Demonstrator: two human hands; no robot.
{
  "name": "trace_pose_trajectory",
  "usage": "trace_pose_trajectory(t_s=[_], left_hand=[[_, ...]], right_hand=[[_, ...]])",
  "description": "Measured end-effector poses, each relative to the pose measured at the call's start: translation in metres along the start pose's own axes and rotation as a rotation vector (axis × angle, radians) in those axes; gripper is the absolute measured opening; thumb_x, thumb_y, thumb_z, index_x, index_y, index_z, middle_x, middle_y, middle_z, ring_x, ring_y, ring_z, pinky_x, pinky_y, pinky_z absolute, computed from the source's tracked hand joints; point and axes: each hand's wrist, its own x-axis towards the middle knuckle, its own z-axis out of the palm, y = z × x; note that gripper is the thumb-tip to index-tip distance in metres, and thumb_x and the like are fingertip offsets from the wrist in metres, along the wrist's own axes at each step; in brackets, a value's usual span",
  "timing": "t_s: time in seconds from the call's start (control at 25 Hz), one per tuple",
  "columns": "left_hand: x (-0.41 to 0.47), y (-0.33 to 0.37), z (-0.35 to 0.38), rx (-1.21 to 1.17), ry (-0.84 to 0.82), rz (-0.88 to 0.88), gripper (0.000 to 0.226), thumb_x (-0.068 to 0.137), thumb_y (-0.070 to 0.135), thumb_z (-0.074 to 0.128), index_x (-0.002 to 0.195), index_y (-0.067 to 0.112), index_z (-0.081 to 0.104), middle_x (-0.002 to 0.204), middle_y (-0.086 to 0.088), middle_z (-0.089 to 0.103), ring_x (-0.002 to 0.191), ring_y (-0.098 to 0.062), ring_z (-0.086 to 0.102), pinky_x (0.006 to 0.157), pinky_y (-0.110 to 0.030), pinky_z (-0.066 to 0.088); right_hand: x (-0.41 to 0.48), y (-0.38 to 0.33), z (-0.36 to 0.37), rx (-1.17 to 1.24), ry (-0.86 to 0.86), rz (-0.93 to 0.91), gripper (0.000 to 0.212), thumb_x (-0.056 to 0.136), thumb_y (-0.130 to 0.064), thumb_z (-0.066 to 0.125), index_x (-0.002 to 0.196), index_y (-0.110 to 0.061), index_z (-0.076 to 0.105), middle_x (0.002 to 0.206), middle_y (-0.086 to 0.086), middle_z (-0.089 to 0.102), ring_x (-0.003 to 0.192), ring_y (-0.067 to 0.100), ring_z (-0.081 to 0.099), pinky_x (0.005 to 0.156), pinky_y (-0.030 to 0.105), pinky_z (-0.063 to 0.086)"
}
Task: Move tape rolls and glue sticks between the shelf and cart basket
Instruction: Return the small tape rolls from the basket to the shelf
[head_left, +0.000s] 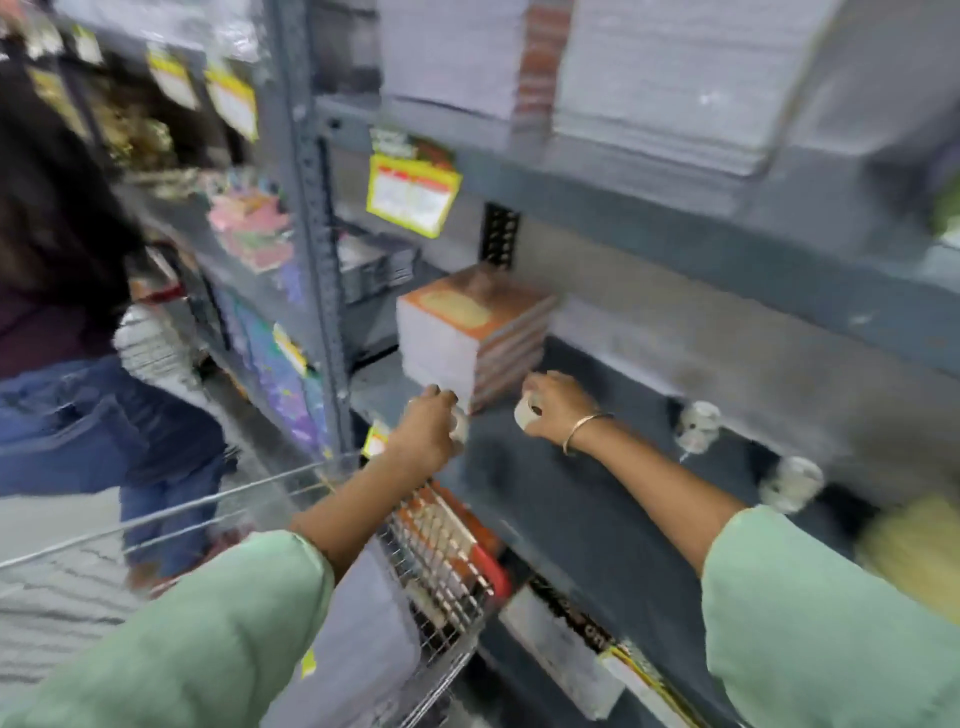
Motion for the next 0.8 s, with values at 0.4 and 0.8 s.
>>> trace_pose_trajectory(t_s=[0.4,0.8], left_hand=[[0.002,0.181,0.141,0.027,-0.447,0.370,0.045,0.081,0.005,0.061,0.123,0.000,0.046,0.128,-0.020,0.055,0.119,-0.031,0.052,0.100,-0.031,0.039],[0.021,0.156,0.159,-0.078,-0.235,0.352,0.065,0.091,0.039,0.047,0.143,0.009,0.021,0.154,-0.008,0.022,0.143,-0.027,0.017,0.117,-0.043,0.023]], right_hand=[[-0.141,0.171,0.011,-0.034,-0.067,0.583,0.052,0.083,-0.011,0.063,0.130,-0.003,0.043,0.133,0.019,0.052,0.122,0.034,0.052,0.100,0.036,0.044],[-0.153,0.184,0.025,-0.035,-0.161,0.685,0.084,0.074,-0.018,0.076,0.142,-0.015,0.027,0.146,0.020,0.029,0.133,0.039,0.032,0.110,0.044,0.037]])
